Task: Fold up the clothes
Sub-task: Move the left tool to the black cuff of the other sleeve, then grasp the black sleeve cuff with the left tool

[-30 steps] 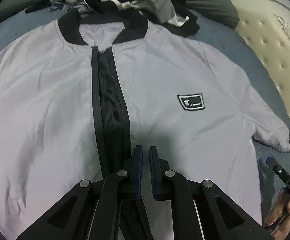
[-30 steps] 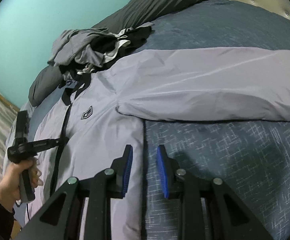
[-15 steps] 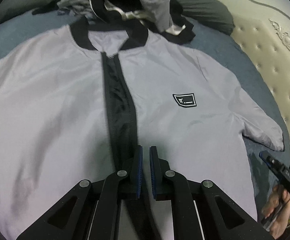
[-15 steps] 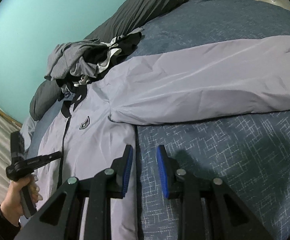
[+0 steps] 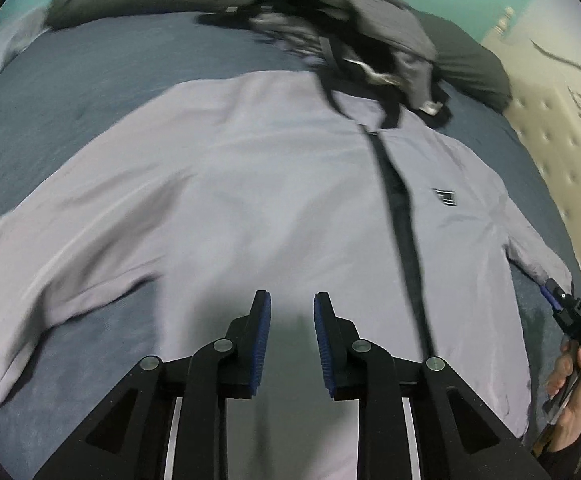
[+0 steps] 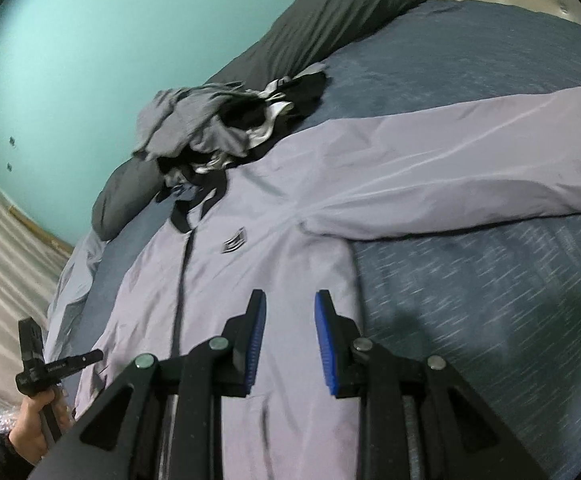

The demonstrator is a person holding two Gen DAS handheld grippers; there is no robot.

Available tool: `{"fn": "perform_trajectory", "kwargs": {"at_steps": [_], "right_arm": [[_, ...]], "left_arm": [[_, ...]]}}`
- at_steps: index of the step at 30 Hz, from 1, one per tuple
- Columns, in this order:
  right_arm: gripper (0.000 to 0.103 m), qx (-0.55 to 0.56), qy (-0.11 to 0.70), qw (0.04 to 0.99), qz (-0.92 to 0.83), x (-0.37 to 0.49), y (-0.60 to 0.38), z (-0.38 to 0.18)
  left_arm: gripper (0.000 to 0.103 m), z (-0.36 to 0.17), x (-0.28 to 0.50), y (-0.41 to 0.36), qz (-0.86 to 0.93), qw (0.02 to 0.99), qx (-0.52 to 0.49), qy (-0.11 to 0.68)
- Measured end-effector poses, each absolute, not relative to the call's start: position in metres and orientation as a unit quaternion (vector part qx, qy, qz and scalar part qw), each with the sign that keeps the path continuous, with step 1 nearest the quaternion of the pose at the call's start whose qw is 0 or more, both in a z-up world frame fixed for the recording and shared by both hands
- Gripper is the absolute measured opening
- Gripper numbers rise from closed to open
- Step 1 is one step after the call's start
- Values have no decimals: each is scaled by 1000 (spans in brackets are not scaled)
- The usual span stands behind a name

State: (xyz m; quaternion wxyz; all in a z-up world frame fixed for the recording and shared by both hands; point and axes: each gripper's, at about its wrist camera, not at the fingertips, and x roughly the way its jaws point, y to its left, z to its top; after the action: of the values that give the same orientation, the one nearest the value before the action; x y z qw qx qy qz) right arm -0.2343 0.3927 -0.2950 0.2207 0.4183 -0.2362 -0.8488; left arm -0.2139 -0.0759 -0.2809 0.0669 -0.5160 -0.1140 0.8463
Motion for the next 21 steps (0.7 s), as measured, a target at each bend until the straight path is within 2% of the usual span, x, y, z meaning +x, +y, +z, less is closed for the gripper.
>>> {"fn": "perform_trajectory", "kwargs": {"at_steps": [6, 11, 13, 15, 21], "right_arm": [[25, 428, -228, 246, -839, -213, 359, -294], [25, 431, -221, 257, -836, -196, 335, -293], [25, 435, -214, 259, -835, -191, 327, -296], [25, 441, -209, 260, -833, -186, 321, -301], [25, 450, -194, 265, -830, -183, 307, -311]], "left_arm": [[34, -286, -169, -155, 841, 19, -520, -148], [35, -288, -141, -221, 838, -27, -518, -172], [38, -286, -130, -246, 840, -43, -511, -180], [45, -285, -120, -270, 840, -58, -505, -191], [49, -287, -95, -337, 833, -110, -493, -224]]}}
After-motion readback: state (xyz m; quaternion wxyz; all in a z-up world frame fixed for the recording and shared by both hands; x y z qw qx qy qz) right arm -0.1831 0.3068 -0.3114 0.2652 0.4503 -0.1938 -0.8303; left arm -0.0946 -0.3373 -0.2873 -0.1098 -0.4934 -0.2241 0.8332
